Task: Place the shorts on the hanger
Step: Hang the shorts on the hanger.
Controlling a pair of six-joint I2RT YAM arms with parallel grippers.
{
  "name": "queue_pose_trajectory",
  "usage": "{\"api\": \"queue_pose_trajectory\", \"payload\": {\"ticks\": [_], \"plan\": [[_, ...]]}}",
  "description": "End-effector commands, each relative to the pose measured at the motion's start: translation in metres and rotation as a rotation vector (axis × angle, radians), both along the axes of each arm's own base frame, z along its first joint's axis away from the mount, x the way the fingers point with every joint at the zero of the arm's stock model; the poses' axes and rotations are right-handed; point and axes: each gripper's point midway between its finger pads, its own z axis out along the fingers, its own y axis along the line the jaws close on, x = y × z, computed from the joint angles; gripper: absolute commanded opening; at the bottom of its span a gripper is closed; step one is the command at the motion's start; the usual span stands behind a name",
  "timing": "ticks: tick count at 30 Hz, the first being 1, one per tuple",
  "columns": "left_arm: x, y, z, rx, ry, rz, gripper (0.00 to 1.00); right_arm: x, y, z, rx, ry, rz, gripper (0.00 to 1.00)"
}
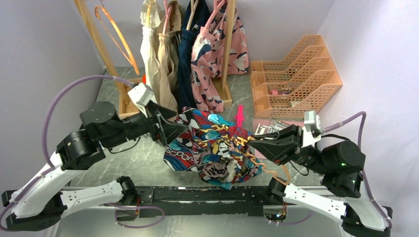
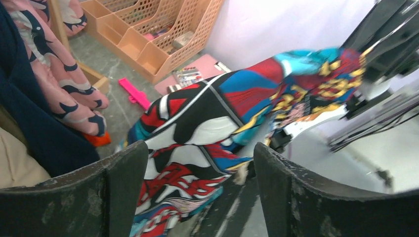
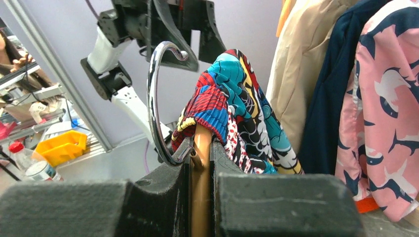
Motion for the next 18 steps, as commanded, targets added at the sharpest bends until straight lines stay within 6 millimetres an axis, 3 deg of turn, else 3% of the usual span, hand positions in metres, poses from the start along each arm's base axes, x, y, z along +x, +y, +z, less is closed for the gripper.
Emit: {"api": "queue_pose_trajectory", "payload": {"ticks": [1, 4, 10, 15, 18], "plan": [[-0.001, -0.016, -0.005, 0.039, -0.143, -0.092, 0.75, -0.014, -0.012, 0.016, 0.027, -0.043, 0.034, 0.0], [0.003, -0.021, -0.016, 0.069, -0.123, -0.091, 0.67, -0.015, -0.013, 0.016, 0.025, -0.042, 0.034, 0.0], [0.012, -0.019, -0.024, 0.112, -0.111, -0.048, 0.69, -0.011, -0.012, 0.014, 0.019, -0.038, 0.017, 0.0], [0.007, -0.012, -0.02, 0.093, -0.105, -0.045, 0.55, -0.005, -0.018, 0.019, 0.044, -0.032, -0.026, 0.0], [-0.004, -0.016, -0.028, 0.089, -0.036, -0.095, 0.66, 0.001, -0.023, 0.022, 0.059, -0.029, -0.068, 0.0]]}}
